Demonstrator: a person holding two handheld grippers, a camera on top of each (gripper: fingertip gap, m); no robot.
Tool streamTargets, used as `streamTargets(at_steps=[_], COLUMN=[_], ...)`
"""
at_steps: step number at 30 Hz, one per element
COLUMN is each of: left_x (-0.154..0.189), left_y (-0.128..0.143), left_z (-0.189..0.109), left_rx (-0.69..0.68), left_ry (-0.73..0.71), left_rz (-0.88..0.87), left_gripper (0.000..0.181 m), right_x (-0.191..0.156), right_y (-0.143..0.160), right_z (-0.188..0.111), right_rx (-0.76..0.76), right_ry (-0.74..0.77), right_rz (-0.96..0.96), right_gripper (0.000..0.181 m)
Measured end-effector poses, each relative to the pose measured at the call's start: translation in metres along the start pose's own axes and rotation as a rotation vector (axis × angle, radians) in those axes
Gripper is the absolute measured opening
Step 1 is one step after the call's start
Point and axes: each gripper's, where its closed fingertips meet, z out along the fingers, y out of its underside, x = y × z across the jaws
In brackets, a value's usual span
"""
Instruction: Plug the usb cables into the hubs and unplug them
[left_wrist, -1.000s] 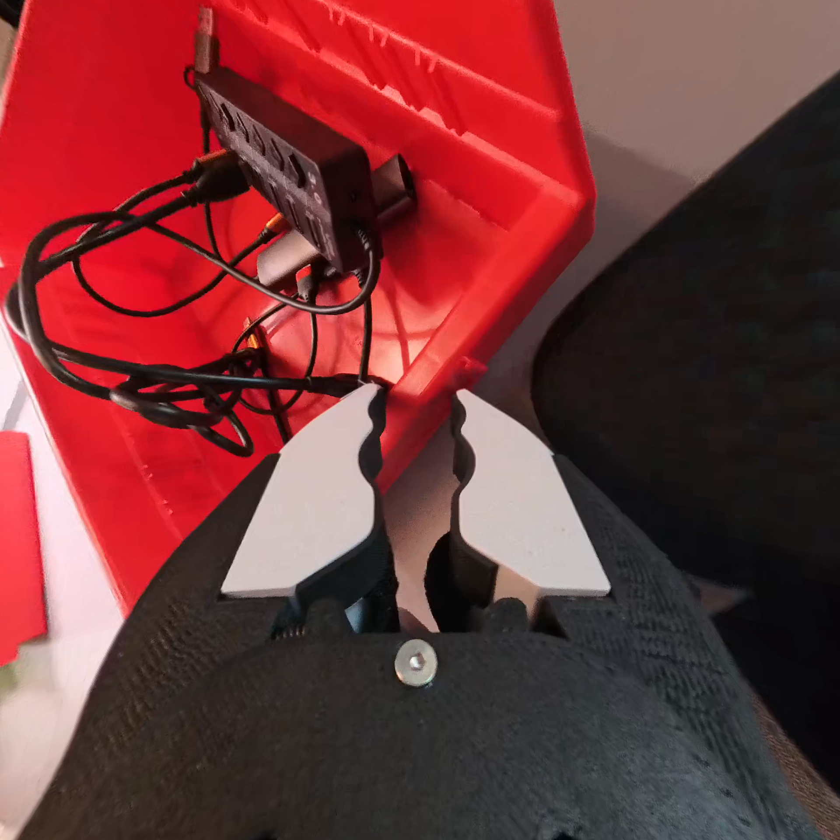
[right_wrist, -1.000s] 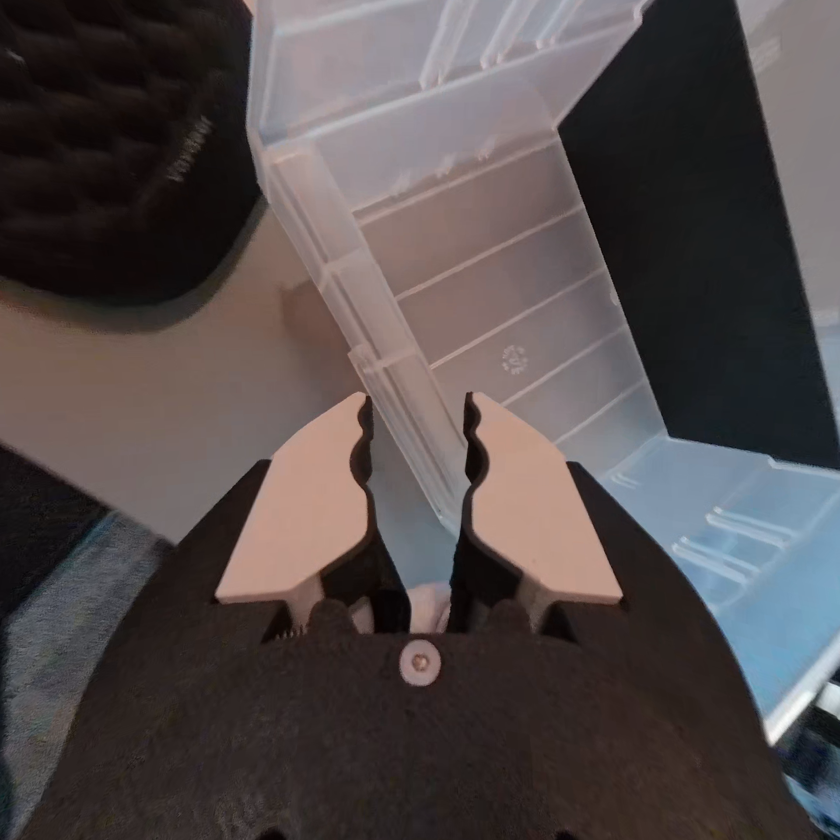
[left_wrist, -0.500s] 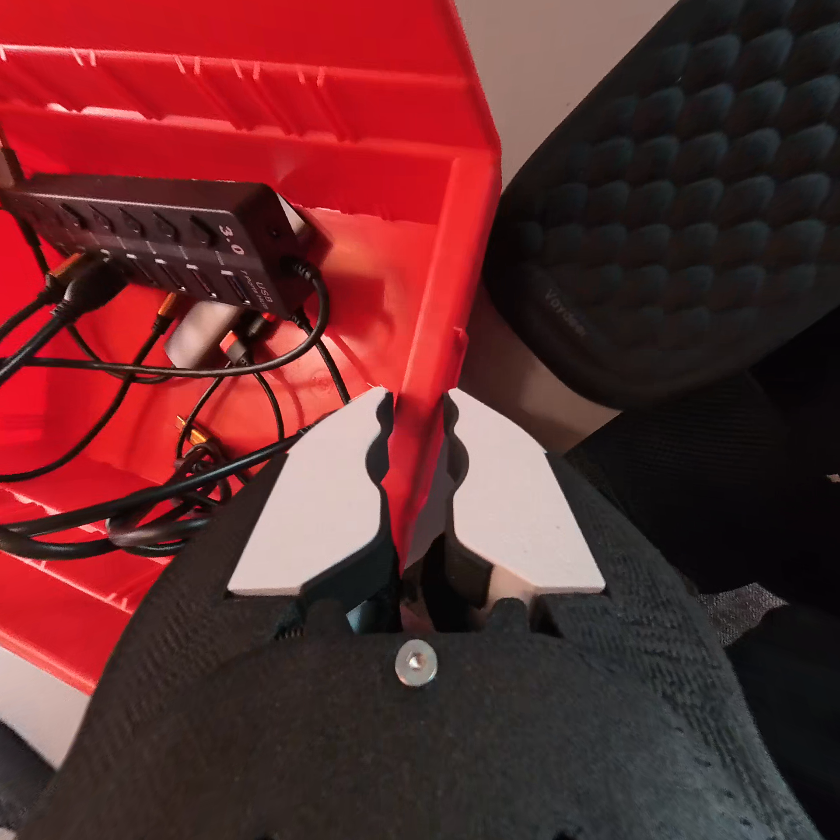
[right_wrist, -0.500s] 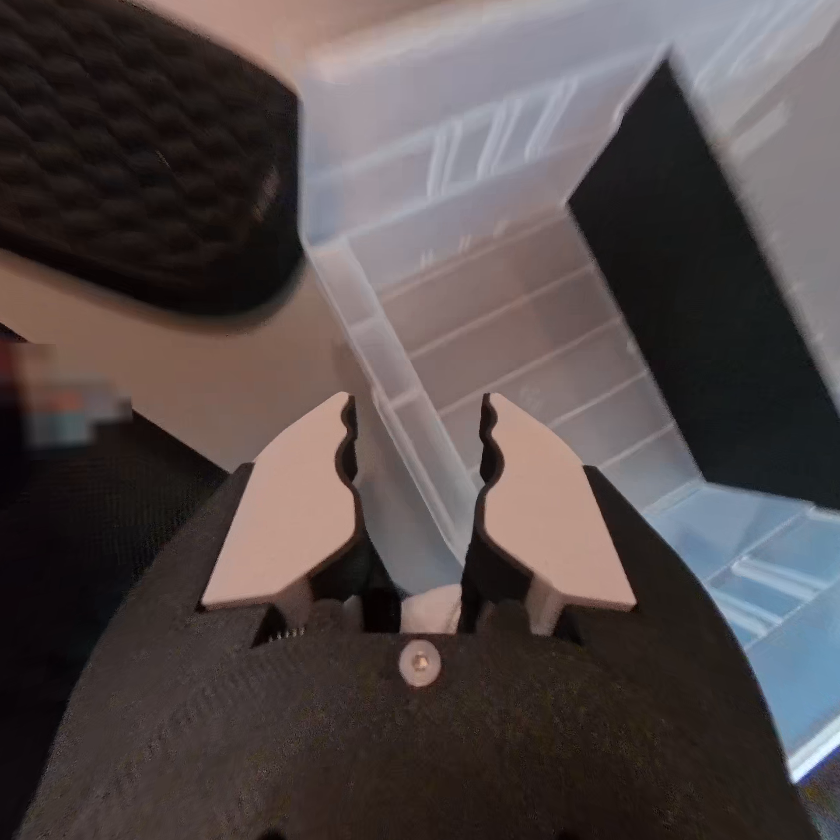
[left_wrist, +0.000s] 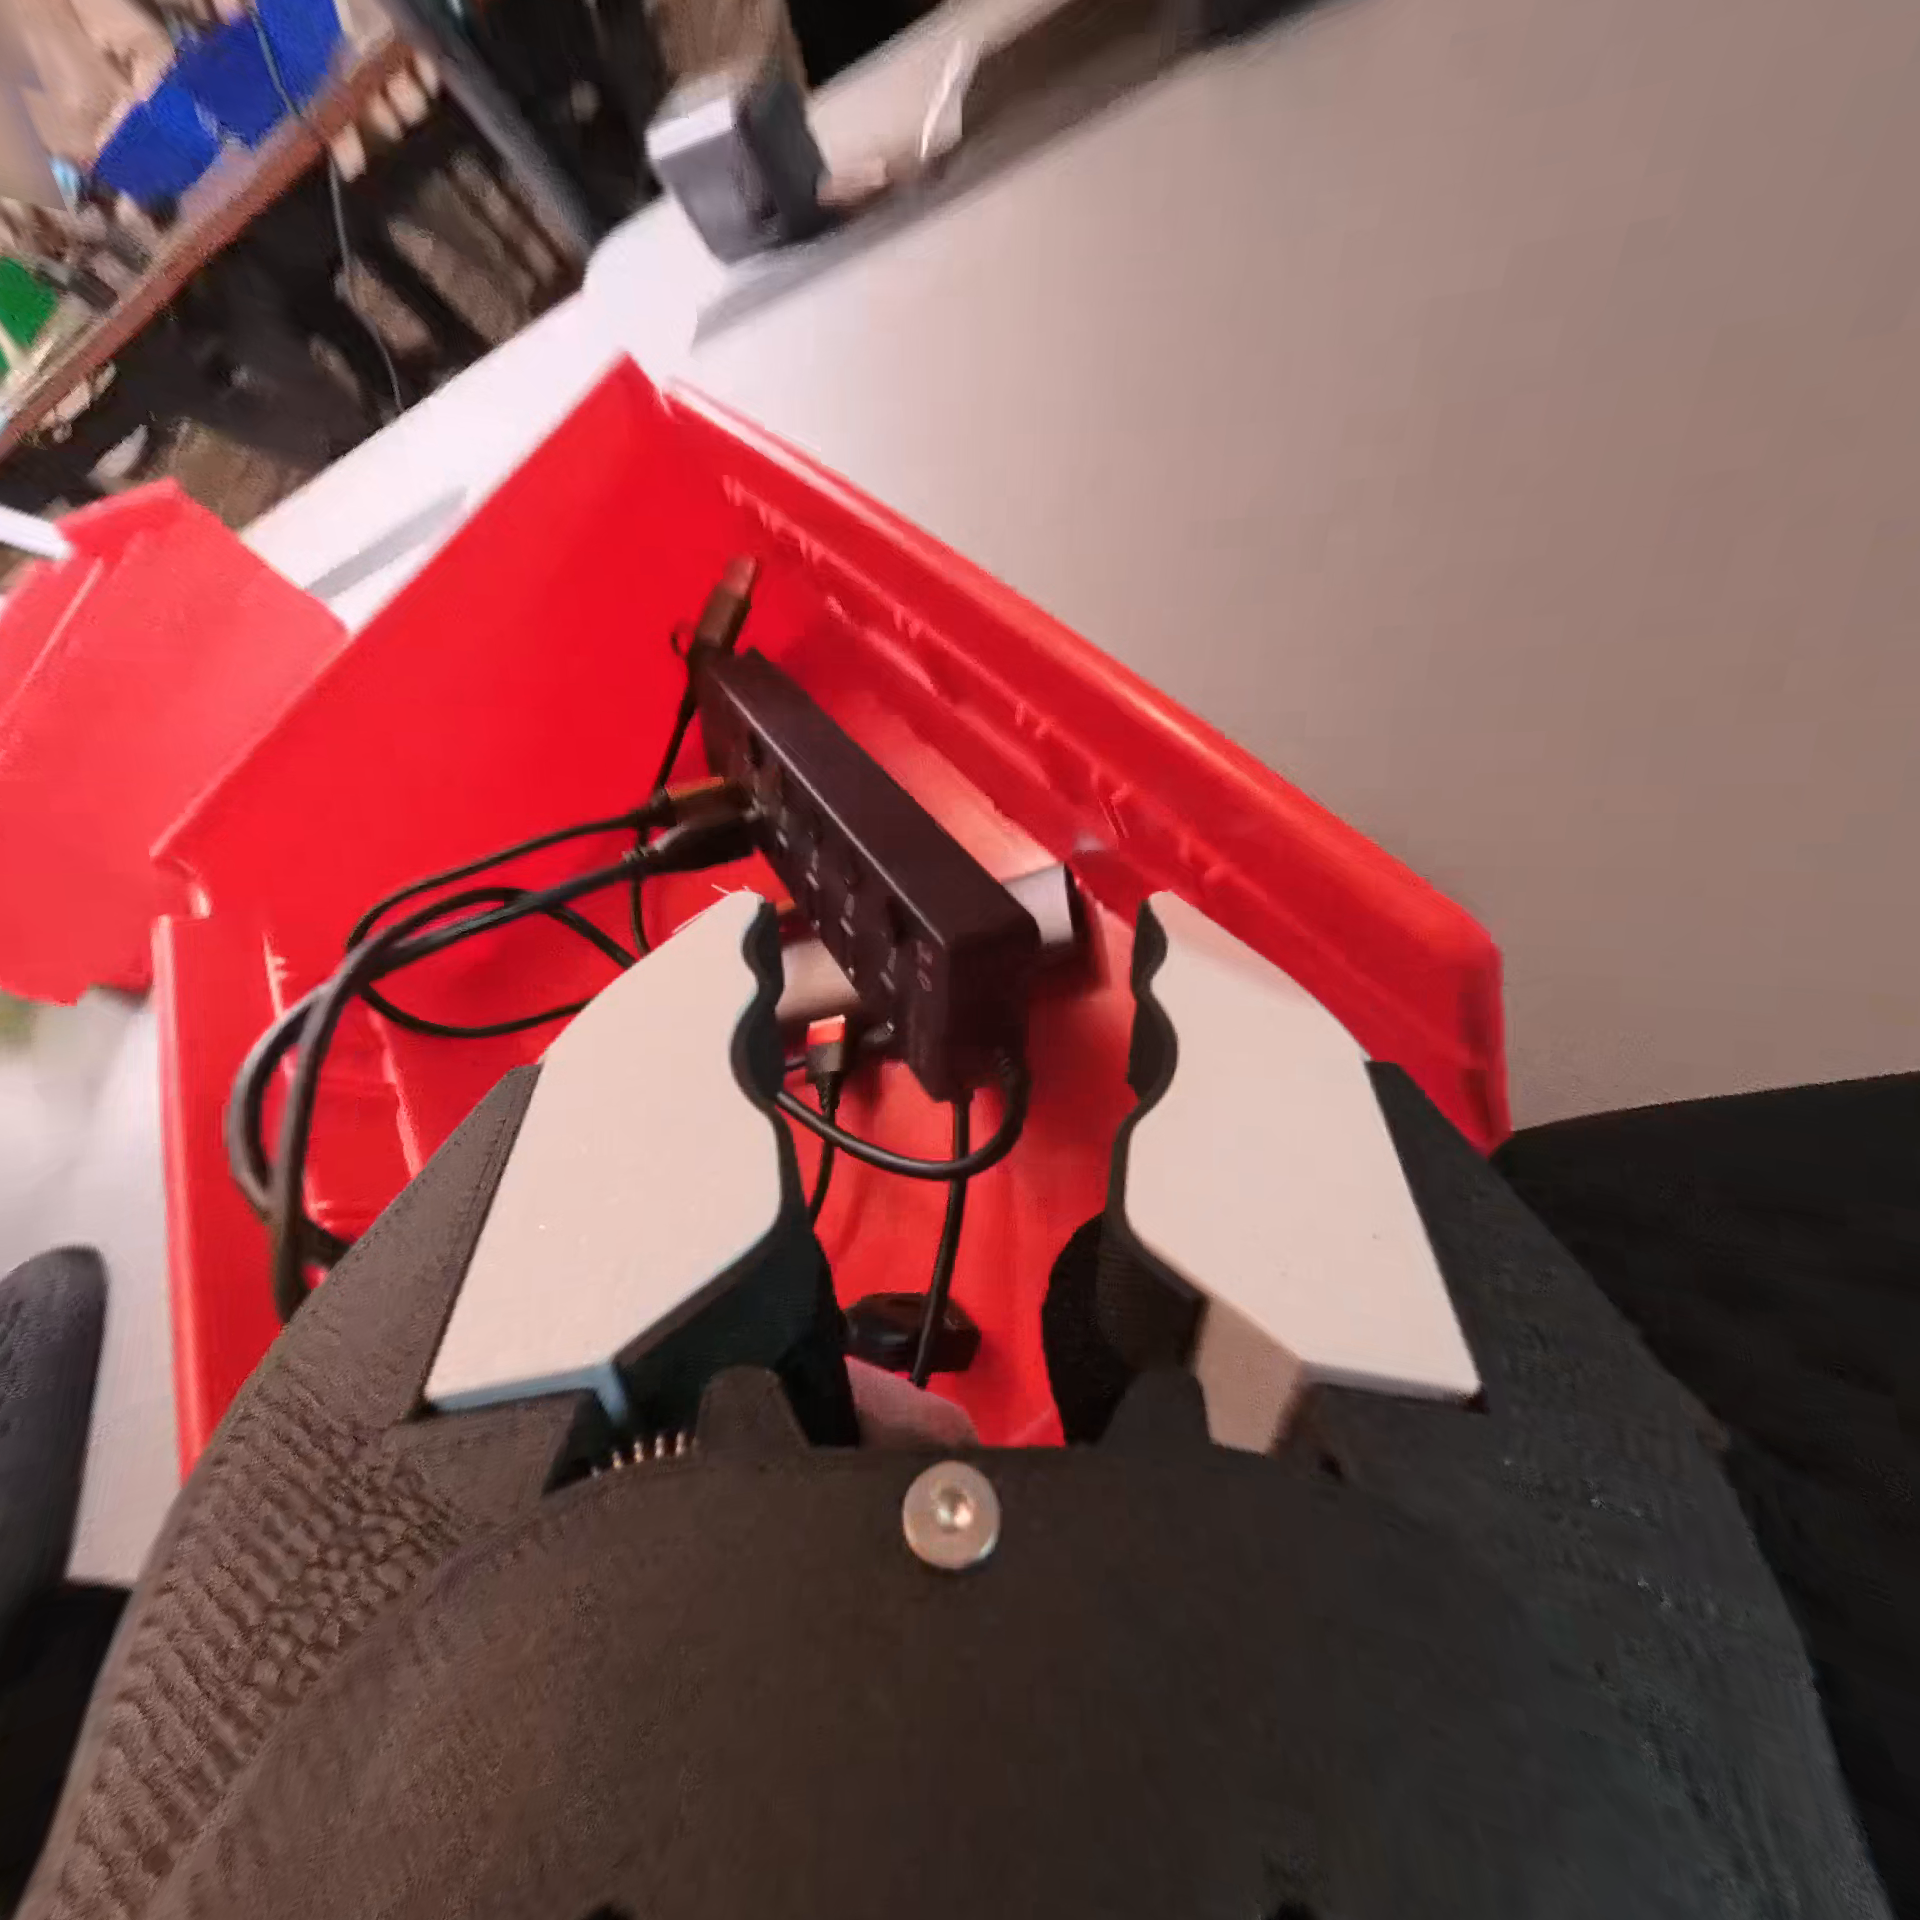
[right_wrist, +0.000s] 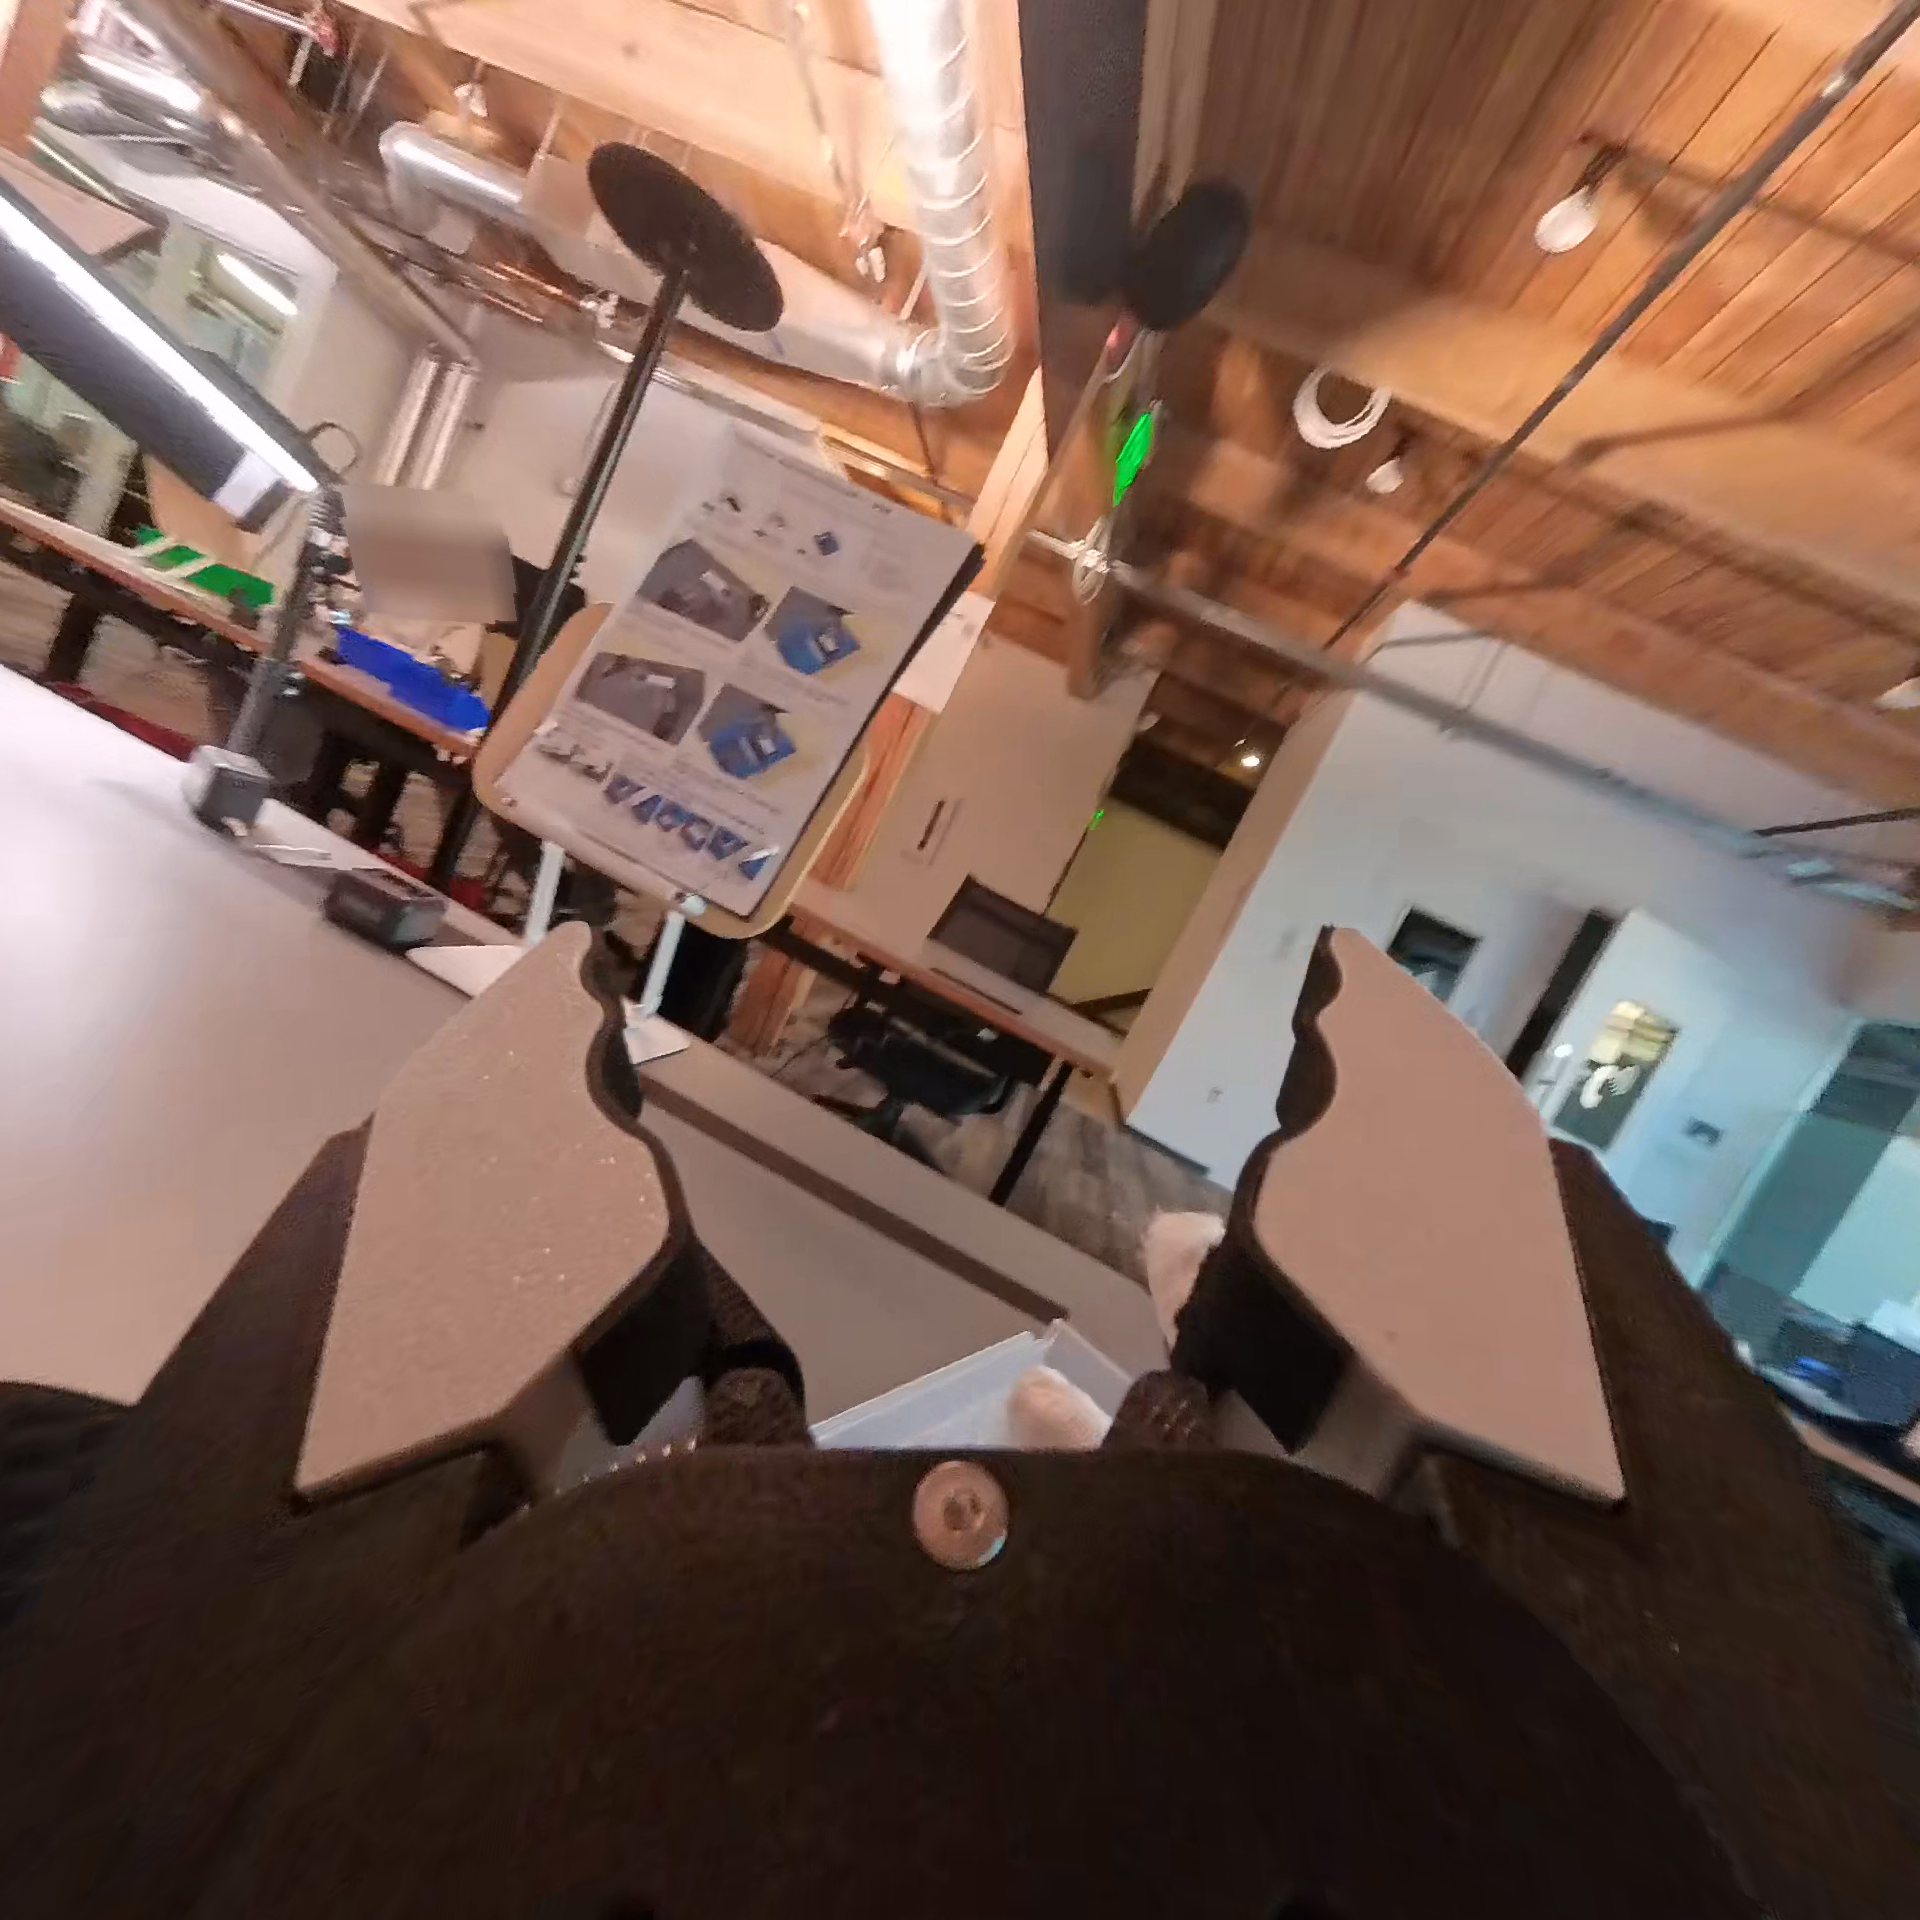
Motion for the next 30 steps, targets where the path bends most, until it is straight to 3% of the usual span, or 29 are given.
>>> streamTargets(at_steps=[5,6,8,13,16,19,24,30], left_x=[-0.008,-0.008,-0.013,-0.039,-0.06,-0.06,0.007,0.139], left_y=[0.029,0.031,0.032,-0.002,-0.025,-0.058,-0.112,-0.147], left_z=[0.03,0.032,0.034,-0.003,-0.044,-0.093,-0.157,-0.181], left_rx=[-0.209,-0.232,-0.245,0.082,0.256,0.496,0.828,1.085], left_ry=[-0.112,-0.11,-0.138,-0.23,-0.39,-0.508,-0.604,-0.481], left_rz=[0.052,0.063,0.085,0.067,0.142,0.248,0.564,0.924], left_gripper=[0.044,0.034,0.032,0.023,0.023,0.023,0.022,0.022], right_x=[0.01,0.009,0.007,-0.001,-0.004,-0.018,-0.048,-0.129], right_y=[-0.006,-0.007,-0.006,0.006,0.012,0.009,-0.014,-0.037], right_z=[-0.005,-0.005,-0.004,0.001,0.007,0.014,0.031,0.063], right_rx=[0.029,0.032,0.024,-0.051,-0.082,-0.074,0.045,0.133], right_ry=[0.057,0.053,0.047,0.013,0.014,-0.04,-0.141,-0.444], right_rz=[-0.029,-0.025,-0.035,-0.086,-0.12,-0.117,0.003,0.301], right_gripper=[0.118,0.118,0.117,0.113,0.113,0.113,0.102,0.082])
